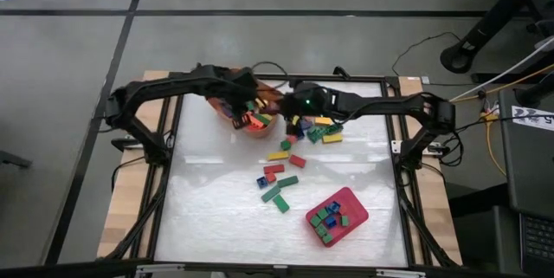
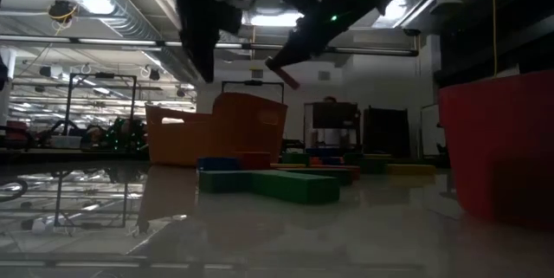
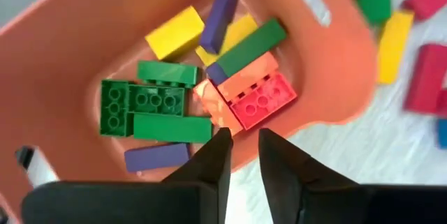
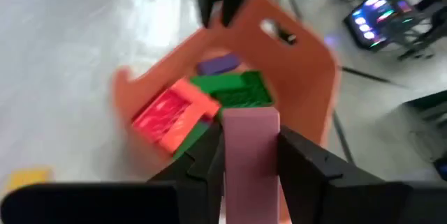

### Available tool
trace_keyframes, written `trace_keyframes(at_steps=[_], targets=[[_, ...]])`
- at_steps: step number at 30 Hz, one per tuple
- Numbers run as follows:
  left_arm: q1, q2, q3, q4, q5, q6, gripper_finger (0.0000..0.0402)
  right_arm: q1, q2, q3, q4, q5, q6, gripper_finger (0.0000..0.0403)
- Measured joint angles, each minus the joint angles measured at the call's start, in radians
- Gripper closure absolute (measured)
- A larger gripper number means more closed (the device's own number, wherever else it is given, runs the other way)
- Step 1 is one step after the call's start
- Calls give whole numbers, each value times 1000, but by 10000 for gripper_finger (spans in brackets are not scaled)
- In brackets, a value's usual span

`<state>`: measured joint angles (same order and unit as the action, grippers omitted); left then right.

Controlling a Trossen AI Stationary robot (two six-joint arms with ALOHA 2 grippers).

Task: Sort blocks by size
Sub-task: Put the large pink block into the orange bin, then put the small blue game piece into the red bin

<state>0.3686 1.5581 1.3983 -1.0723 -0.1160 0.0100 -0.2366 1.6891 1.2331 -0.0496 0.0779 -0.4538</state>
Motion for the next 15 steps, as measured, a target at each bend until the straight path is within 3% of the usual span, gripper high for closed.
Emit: trace_keyframes(at_steps=[7,15], targets=[[-96,-55,0,2,2,-113,349,-62,95,-1,187,-36,1,267],[-246,-30,0,1,4,-238,332,-65,132,-1,209,-35,0,253]])
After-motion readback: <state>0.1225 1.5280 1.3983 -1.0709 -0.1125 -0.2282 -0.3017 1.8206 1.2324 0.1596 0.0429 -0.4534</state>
